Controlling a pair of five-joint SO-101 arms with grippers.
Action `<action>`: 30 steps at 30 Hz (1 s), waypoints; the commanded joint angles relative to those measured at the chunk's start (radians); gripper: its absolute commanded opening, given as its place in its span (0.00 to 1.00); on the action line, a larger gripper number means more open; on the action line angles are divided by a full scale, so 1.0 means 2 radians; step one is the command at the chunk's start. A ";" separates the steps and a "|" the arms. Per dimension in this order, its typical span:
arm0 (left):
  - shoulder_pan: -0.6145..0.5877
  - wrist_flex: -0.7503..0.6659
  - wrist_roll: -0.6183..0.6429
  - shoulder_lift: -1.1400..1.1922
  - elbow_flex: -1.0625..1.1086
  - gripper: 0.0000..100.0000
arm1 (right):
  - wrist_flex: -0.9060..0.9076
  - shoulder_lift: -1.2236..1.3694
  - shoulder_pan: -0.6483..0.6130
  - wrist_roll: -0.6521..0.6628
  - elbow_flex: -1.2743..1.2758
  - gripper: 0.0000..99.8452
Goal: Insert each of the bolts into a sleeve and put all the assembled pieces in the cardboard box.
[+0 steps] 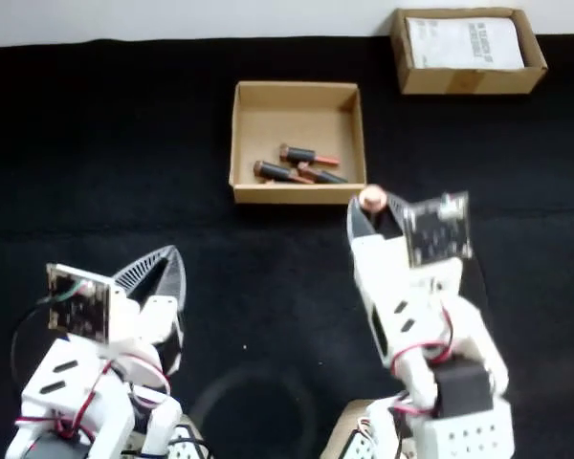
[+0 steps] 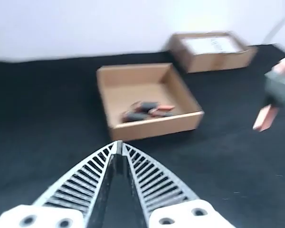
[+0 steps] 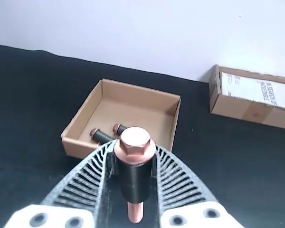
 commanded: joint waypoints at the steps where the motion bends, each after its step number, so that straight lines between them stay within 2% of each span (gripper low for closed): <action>1: -0.051 0.002 0.001 -0.004 0.020 0.01 | -0.033 0.102 0.004 0.009 -0.082 0.01; 4: -0.072 -0.011 0.001 -0.007 0.054 0.01 | -0.043 0.175 -0.002 0.021 -0.122 0.01; 12: -0.122 -0.017 0.001 -0.007 0.155 0.01 | -0.043 0.287 -0.030 0.190 -0.165 0.01; 15: -0.125 -0.049 0.001 -0.007 0.198 0.01 | -0.053 0.322 -0.031 0.265 -0.166 0.01; 22: -0.161 -0.169 0.001 -0.007 0.302 0.01 | -0.163 0.386 -0.029 0.417 -0.166 0.01; 25: -0.170 -0.207 0.001 -0.003 0.326 0.01 | -0.203 0.417 -0.029 0.451 -0.166 0.01; 30: -0.171 -0.205 0.001 -0.003 0.326 0.01 | -0.287 0.478 -0.029 0.461 -0.167 0.01</action>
